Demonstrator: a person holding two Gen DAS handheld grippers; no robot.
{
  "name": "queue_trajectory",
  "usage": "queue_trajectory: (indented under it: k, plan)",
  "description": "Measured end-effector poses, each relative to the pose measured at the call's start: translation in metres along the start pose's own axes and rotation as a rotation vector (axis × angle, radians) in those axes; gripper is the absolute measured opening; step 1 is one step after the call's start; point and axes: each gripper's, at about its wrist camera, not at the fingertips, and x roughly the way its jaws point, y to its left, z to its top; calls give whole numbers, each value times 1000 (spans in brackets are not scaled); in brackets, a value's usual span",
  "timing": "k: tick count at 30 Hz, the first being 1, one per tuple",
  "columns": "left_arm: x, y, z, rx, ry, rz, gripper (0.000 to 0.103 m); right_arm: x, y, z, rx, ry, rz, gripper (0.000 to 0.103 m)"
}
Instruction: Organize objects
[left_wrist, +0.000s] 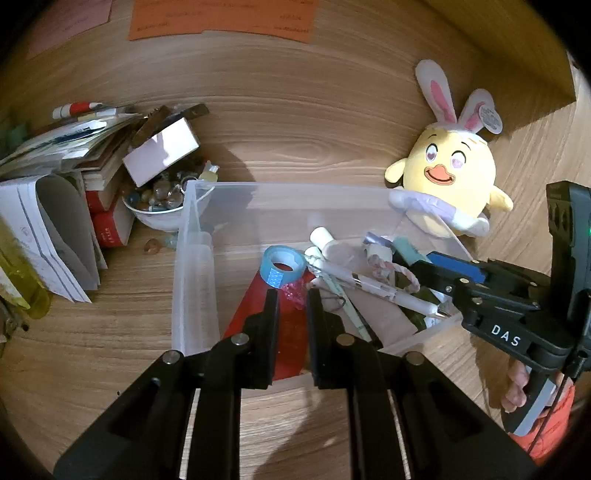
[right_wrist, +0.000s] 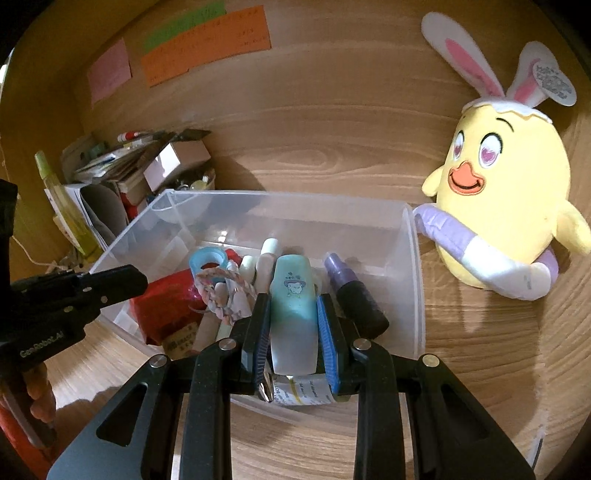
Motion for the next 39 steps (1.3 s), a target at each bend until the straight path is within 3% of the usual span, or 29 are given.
queue_trajectory:
  k: [6, 12, 16, 21, 25, 39]
  plan:
    - [-2, -1, 1, 0, 0, -6, 19, -3, 1, 0, -6, 0, 0, 32]
    - [-13, -3, 1, 8, -21, -7, 19, -17, 7, 2, -14, -27, 16, 32]
    - [-25, -4, 0, 10, -51, 11, 31, -29, 11, 1, -19, -46, 33, 32]
    - [-40, -6, -5, 19, -78, 21, 38, -47, 18, -5, -30, -72, 51, 32]
    - [-50, -10, -10, 33, -102, 32, 51, -60, 20, -11, -27, -96, 53, 44]
    - [-77, -23, -31, 67, -159, 45, 79, -93, 26, -32, -29, -173, 22, 76]
